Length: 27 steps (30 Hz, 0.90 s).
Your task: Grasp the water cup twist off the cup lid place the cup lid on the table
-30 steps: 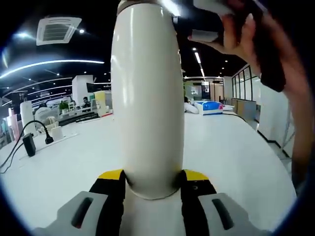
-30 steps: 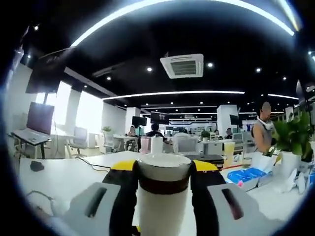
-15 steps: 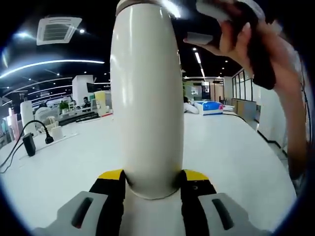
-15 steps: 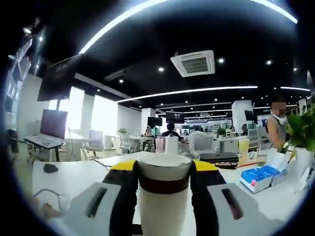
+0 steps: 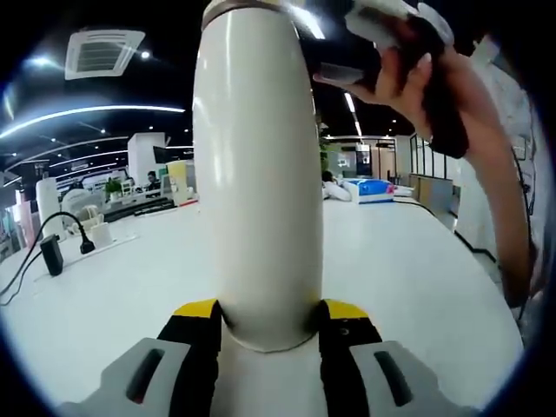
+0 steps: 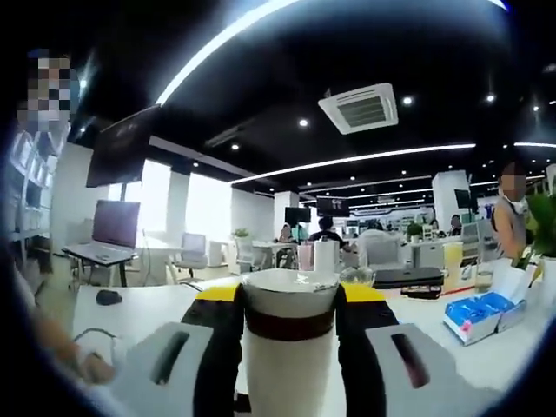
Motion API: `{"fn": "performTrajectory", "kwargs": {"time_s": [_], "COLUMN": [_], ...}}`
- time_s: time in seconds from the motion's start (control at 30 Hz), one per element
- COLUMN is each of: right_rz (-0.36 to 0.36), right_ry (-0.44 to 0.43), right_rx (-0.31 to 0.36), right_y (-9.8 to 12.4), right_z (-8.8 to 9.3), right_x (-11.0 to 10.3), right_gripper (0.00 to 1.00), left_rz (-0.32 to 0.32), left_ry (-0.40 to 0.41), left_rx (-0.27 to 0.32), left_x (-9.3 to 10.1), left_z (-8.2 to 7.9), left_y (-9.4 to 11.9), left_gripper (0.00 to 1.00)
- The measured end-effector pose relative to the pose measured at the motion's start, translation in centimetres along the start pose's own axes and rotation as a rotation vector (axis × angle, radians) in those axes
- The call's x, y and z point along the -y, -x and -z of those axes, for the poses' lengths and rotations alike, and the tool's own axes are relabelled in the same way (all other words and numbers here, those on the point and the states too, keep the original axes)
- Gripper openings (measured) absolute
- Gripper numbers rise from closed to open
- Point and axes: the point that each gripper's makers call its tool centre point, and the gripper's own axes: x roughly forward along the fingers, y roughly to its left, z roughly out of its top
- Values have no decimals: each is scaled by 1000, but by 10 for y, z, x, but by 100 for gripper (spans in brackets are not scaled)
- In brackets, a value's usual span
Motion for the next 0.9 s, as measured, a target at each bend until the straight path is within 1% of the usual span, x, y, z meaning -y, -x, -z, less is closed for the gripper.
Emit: {"fn": "performTrajectory", "kwargs": {"time_s": [0.37,0.67,0.9], "right_rz": [-87,-157,-226], "right_ry": [-21,-20,-45], "right_rx": [-12,-43,-40], "right_y": [-2,-3,-6], "right_z": [1,3,3], "right_x": [-3,-5,-5], "right_gripper": [44,44,44], "left_rz": [0,-1,-3], "left_ry": [2,3,4], "left_rx": [0,-1,-1], "left_x": [-1,-2,-3], "left_z": [0,1,1], "left_y": [-1,-1,-1], "left_gripper": [46,46,46]}}
